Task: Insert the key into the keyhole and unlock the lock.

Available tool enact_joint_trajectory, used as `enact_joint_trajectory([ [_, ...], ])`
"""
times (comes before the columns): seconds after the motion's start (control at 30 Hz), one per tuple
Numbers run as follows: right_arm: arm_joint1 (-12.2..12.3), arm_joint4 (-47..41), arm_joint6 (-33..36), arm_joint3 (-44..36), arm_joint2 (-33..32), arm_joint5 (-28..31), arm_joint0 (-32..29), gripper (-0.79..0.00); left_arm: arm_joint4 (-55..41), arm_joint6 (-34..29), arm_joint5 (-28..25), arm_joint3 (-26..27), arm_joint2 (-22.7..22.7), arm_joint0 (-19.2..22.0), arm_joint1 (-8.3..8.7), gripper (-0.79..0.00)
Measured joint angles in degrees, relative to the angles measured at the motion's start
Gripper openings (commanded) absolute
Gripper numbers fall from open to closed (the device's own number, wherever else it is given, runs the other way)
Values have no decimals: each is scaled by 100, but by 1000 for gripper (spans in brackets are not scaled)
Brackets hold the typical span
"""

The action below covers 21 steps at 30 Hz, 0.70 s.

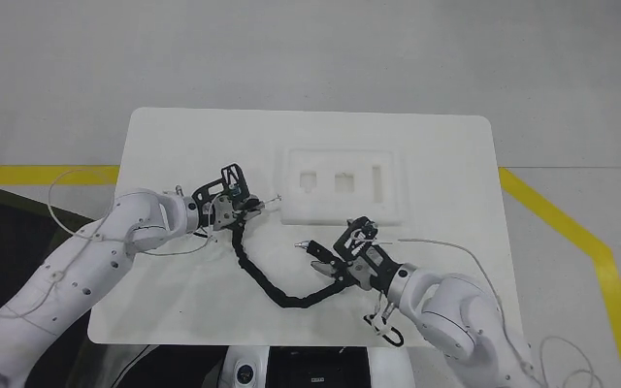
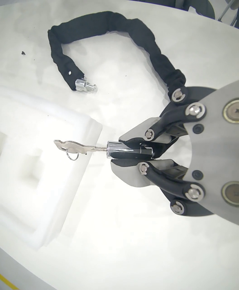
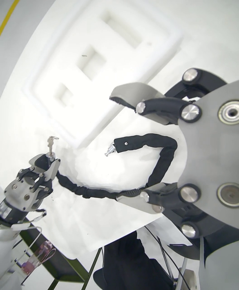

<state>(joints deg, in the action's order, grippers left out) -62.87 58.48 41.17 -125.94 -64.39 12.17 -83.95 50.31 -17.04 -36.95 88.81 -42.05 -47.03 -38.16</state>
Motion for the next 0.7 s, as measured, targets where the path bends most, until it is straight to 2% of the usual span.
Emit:
enact_joint_trajectory([
  [0.03,9,-41,-12,-51,-54,36,-39,0,31,13,16,-28,26,23,-32,0],
  [0.2,46,-292,-212,-249,-365,179,-247,0,116,108,-68,-203,113,142,-179,0],
  [0.37,71,-604,-650,-267,-674,453,-380,0,317,418,-240,-245,4,192,-226,0],
  [0.5,88,-691,-1160,-165,-954,732,-378,0,666,1050,-457,-100,-341,135,-156,0],
  [0.7,112,-617,-1821,108,-1611,742,-258,0,1131,1770,-540,70,-1117,-43,42,0],
])
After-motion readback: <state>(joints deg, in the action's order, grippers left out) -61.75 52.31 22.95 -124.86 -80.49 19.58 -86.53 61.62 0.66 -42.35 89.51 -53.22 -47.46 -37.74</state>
